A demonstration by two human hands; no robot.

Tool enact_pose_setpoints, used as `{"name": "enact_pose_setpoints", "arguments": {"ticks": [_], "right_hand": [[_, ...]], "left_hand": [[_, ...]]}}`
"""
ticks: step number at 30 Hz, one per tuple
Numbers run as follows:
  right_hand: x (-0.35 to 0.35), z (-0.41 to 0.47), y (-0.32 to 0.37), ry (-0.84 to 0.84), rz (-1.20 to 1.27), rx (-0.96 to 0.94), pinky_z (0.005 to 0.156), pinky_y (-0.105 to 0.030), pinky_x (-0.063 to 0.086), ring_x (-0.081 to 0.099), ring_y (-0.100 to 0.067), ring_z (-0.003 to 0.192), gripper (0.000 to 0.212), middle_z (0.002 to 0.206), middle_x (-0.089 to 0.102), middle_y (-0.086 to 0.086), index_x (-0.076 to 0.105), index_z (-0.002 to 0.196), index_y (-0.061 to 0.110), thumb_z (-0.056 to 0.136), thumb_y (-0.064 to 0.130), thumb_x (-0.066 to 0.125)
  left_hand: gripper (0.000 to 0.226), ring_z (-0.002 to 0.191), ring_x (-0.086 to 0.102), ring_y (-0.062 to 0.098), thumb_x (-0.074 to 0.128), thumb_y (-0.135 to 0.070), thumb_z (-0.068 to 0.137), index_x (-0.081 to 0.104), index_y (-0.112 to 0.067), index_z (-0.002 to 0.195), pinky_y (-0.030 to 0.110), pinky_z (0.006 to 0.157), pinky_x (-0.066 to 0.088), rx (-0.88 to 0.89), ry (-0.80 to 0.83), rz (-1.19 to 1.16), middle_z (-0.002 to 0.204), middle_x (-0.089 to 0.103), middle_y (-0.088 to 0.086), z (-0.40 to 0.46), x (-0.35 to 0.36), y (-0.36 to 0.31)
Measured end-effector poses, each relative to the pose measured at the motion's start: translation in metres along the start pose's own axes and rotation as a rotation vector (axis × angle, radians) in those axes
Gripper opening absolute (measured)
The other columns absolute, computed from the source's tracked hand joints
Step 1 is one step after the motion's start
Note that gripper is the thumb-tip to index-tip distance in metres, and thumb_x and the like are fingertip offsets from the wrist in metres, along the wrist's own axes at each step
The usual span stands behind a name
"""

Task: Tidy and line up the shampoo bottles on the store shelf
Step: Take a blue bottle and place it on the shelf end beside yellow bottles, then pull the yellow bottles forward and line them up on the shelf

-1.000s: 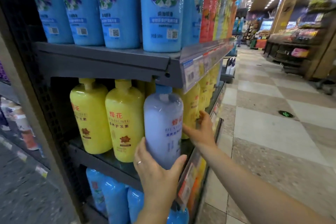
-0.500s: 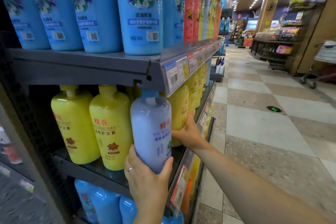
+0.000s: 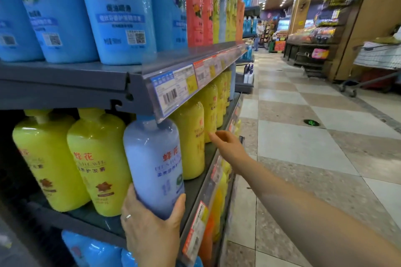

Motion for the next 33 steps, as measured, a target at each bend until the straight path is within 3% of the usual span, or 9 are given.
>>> {"name": "enact_pose_setpoints", "arguments": {"ticks": [5, 11, 14, 17, 20, 24, 28, 30, 33], "right_hand": [[-0.003, 0.034, -0.002, -0.055, -0.180, -0.097, 0.097, -0.036, 0.043, 0.049, -0.024, 0.120, 0.068, 0.135, 0.048, -0.010, 0.036, 0.136, 0.007, 0.082, 0.034, 0.068], [0.001, 0.069, -0.006, -0.040, -0.156, -0.141, 0.105, -0.052, 0.038, 0.042, -0.028, 0.128, 0.101, 0.139, 0.041, -0.009, 0.025, 0.139, 0.018, 0.060, 0.041, 0.084], [0.003, 0.080, -0.005, 0.023, -0.166, -0.180, 0.109, -0.048, 0.034, 0.037, -0.028, 0.131, 0.100, 0.143, 0.034, -0.009, 0.022, 0.140, 0.019, 0.063, 0.033, 0.084], [-0.003, 0.090, 0.002, 0.090, -0.132, -0.228, 0.108, -0.043, 0.035, 0.039, -0.029, 0.130, 0.097, 0.141, 0.037, -0.012, 0.025, 0.139, 0.013, 0.063, 0.021, 0.084], [-0.002, 0.100, 0.009, 0.188, -0.108, -0.238, 0.107, -0.046, 0.037, 0.042, -0.029, 0.129, 0.092, 0.139, 0.043, -0.014, 0.026, 0.139, 0.010, 0.065, 0.013, 0.081], [0.001, 0.118, 0.007, 0.218, -0.136, -0.201, 0.106, -0.049, 0.035, 0.038, -0.033, 0.130, 0.088, 0.139, 0.041, -0.015, 0.026, 0.138, 0.015, 0.068, 0.015, 0.080], [0.006, 0.128, -0.003, 0.221, -0.131, -0.181, 0.103, -0.051, 0.039, 0.042, -0.035, 0.126, 0.090, 0.135, 0.043, -0.014, 0.027, 0.135, 0.019, 0.065, 0.020, 0.083], [0.006, 0.133, -0.004, 0.224, -0.131, -0.199, 0.102, -0.048, 0.039, 0.043, -0.033, 0.124, 0.092, 0.133, 0.044, -0.015, 0.026, 0.134, 0.017, 0.063, 0.020, 0.084], [0.008, 0.139, -0.003, 0.237, -0.117, -0.228, 0.099, -0.043, 0.038, 0.044, -0.031, 0.121, 0.093, 0.131, 0.044, -0.014, 0.027, 0.134, 0.013, 0.061, 0.019, 0.085]], "left_hand": [[0.104, 0.116, 0.046, 0.034, 0.090, -0.035, 0.044, 0.040, -0.015, 0.133, 0.049, 0.091, 0.044, -0.027, 0.008, 0.017, 0.126, 0.049, 0.013, -0.001, -0.002, -0.003], [0.097, 0.107, 0.056, 0.021, 0.076, -0.064, 0.039, 0.040, -0.034, 0.124, 0.050, 0.084, 0.051, -0.047, 0.018, -0.027, 0.119, 0.054, -0.004, 0.003, -0.001, 0.005], [0.083, 0.106, 0.057, 0.014, 0.077, -0.060, 0.042, 0.040, -0.046, 0.115, 0.045, 0.086, 0.051, -0.043, -0.005, -0.017, 0.116, 0.055, -0.010, 0.000, -0.003, 0.002], [0.093, 0.110, 0.056, 0.009, 0.078, -0.060, 0.043, 0.038, -0.038, 0.124, 0.040, 0.090, 0.051, -0.057, -0.007, -0.016, 0.120, 0.054, -0.010, -0.002, -0.002, 0.003], [0.088, 0.109, 0.053, 0.001, 0.079, -0.053, 0.047, 0.036, -0.040, 0.123, 0.023, 0.087, 0.050, -0.074, -0.010, 0.006, 0.121, 0.051, -0.013, -0.006, -0.004, 0.001], [0.083, 0.105, 0.049, -0.011, 0.085, -0.037, 0.056, 0.036, -0.038, 0.123, 0.002, 0.076, 0.043, -0.074, -0.007, 0.030, 0.121, 0.050, -0.015, -0.007, -0.005, -0.006], [0.077, 0.100, 0.054, -0.014, 0.085, -0.025, 0.060, 0.040, -0.033, 0.122, 0.002, 0.071, 0.044, -0.152, 0.030, 0.013, 0.113, 0.056, -0.017, -0.007, -0.005, -0.009], [0.087, 0.114, 0.051, 0.001, 0.087, -0.031, 0.057, 0.038, -0.027, 0.129, 0.012, 0.087, 0.046, -0.184, -0.050, 0.028, 0.125, 0.051, -0.010, -0.013, -0.006, -0.012], [0.084, 0.116, 0.042, 0.009, 0.079, -0.040, 0.059, 0.040, -0.018, 0.129, 0.028, 0.100, 0.038, -0.090, -0.439, 0.197, 0.124, 0.042, -0.002, -0.043, -0.009, -0.039]]}}
Point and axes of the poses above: each hand's wrist, its own z-axis towards the middle knuckle, its own x-axis out of the palm, y = z × x, the point moved 7 cm from there along z, towards the middle knuckle
